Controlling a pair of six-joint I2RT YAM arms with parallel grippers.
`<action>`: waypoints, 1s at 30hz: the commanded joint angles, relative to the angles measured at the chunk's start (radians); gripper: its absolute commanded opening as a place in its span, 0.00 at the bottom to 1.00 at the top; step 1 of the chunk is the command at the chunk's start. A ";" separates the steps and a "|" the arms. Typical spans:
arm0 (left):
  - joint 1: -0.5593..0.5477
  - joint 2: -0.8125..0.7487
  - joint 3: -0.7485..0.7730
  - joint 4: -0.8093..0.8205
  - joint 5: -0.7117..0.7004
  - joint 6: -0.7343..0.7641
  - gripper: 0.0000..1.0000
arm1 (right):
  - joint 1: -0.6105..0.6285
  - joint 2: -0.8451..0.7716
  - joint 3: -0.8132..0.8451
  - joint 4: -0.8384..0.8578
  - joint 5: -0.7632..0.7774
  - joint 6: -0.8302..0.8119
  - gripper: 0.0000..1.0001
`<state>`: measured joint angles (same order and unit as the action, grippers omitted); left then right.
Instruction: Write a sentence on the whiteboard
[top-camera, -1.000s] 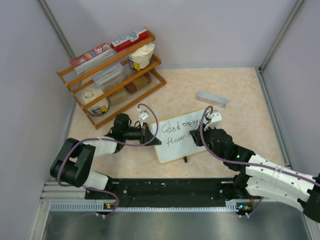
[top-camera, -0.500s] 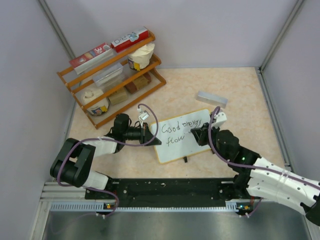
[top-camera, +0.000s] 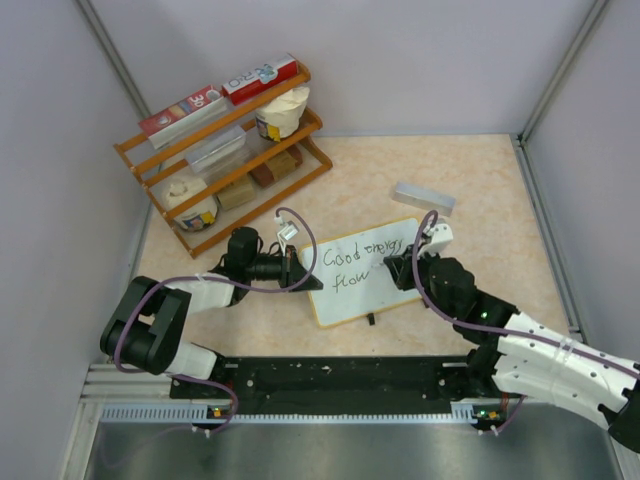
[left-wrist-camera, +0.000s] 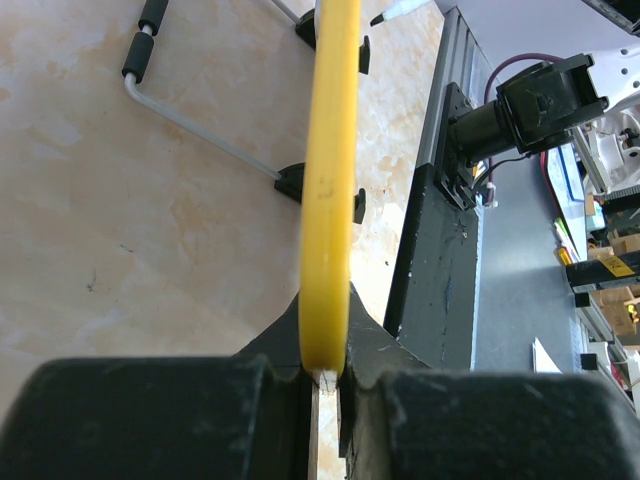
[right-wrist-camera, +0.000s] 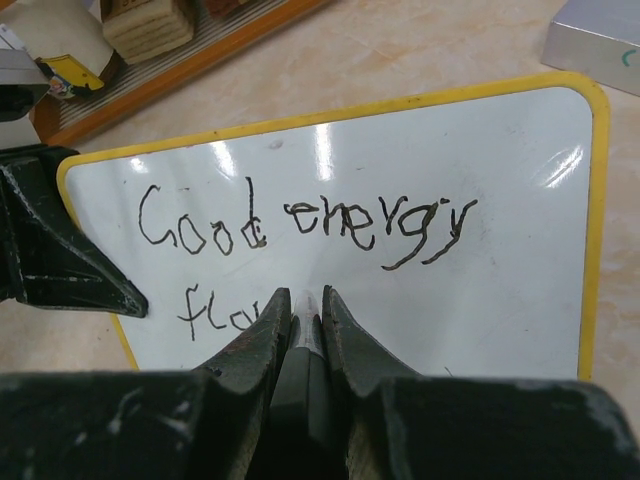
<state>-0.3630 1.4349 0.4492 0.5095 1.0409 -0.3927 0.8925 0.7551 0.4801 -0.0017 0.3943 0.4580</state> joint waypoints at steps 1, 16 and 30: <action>-0.008 -0.001 0.013 -0.028 -0.039 0.058 0.00 | -0.015 0.006 0.011 0.019 0.009 0.011 0.00; -0.010 -0.001 0.011 -0.028 -0.041 0.058 0.00 | -0.024 0.046 -0.001 0.031 -0.009 0.019 0.00; -0.010 -0.001 0.013 -0.028 -0.041 0.058 0.00 | -0.024 0.069 -0.009 0.011 -0.066 0.016 0.00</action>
<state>-0.3630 1.4349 0.4507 0.5037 1.0393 -0.3931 0.8803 0.8207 0.4778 0.0135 0.3332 0.4732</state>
